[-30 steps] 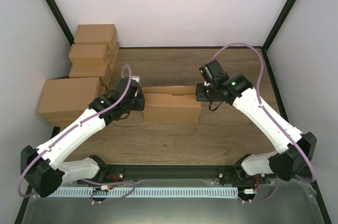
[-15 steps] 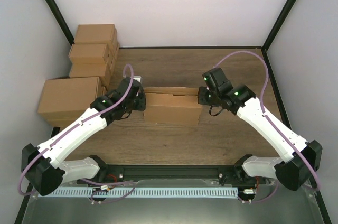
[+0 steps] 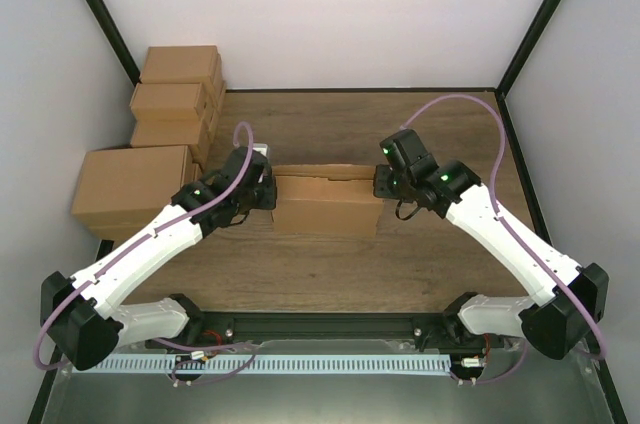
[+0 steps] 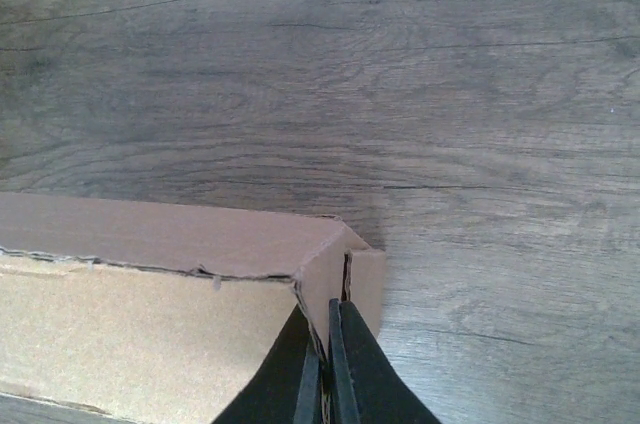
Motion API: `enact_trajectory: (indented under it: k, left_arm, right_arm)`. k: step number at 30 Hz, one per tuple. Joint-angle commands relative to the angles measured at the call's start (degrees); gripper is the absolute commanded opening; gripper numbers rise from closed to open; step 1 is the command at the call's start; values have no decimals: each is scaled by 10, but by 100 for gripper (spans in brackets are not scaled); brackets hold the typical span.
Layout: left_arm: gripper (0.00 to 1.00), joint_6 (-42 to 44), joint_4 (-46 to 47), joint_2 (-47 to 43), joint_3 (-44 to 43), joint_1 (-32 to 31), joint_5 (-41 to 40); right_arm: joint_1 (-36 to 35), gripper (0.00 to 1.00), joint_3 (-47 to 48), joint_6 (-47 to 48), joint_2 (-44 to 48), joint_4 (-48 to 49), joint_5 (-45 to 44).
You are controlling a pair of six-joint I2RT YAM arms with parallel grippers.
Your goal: Fold the paper box
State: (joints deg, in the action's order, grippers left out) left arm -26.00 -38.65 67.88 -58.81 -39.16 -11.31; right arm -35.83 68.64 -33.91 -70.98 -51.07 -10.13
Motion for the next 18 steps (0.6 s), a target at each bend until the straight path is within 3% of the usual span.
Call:
enact_trajectory:
  k: [1,12,18]
  left_arm:
    - [4,-5,-26,6,4,-6,18]
    - [4,-3,-32,4,5,-6,19]
    - [4,-2,-34,-1,12,-6,18]
  right_arm:
    - [0,1,-8,10,-19,-69,-22]
    - [-9,1,-21,5,-23,-80,-37]
    - [-32,1,-21,-11,-26,-111,-92]
